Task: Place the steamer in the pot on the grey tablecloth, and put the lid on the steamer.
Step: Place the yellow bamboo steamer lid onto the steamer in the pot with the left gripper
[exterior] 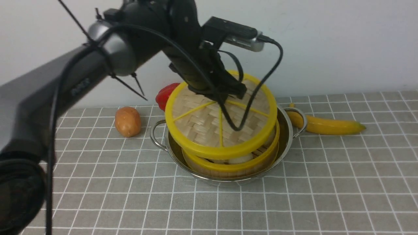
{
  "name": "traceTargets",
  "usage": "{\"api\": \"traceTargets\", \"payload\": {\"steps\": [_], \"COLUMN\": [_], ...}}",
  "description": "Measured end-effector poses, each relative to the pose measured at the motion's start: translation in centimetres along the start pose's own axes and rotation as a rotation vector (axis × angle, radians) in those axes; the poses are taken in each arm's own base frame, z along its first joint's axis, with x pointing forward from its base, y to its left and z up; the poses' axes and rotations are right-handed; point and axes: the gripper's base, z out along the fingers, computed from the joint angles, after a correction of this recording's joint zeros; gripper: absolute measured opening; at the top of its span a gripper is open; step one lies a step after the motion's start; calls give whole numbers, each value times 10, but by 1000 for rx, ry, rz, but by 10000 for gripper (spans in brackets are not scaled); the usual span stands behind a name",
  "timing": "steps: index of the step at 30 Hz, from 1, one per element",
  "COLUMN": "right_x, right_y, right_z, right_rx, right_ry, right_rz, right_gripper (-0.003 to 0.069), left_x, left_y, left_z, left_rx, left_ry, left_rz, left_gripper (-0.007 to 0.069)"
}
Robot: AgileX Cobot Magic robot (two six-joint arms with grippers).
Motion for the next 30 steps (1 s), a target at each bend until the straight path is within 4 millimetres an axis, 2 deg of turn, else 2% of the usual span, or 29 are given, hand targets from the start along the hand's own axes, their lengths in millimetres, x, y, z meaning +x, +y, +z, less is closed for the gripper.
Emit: {"api": "traceTargets", "payload": {"steps": [7,11,30], "right_x": [1,1,1], "right_y": [3,3,4], "right_z": [0,0,0], "right_rx": [-28,-30,-44], "right_ry": [7,7,11], "right_rz": [17,32,44], "right_gripper": [407,407,407], "left_x": [2,3,2], "left_y": [-2,-1,-1], "left_z": [29,37,55], "left_rx": [-7,-11,-9], "left_ry": [59,65,50], "left_rz": [14,14,11], "left_gripper": [118,118,118]}}
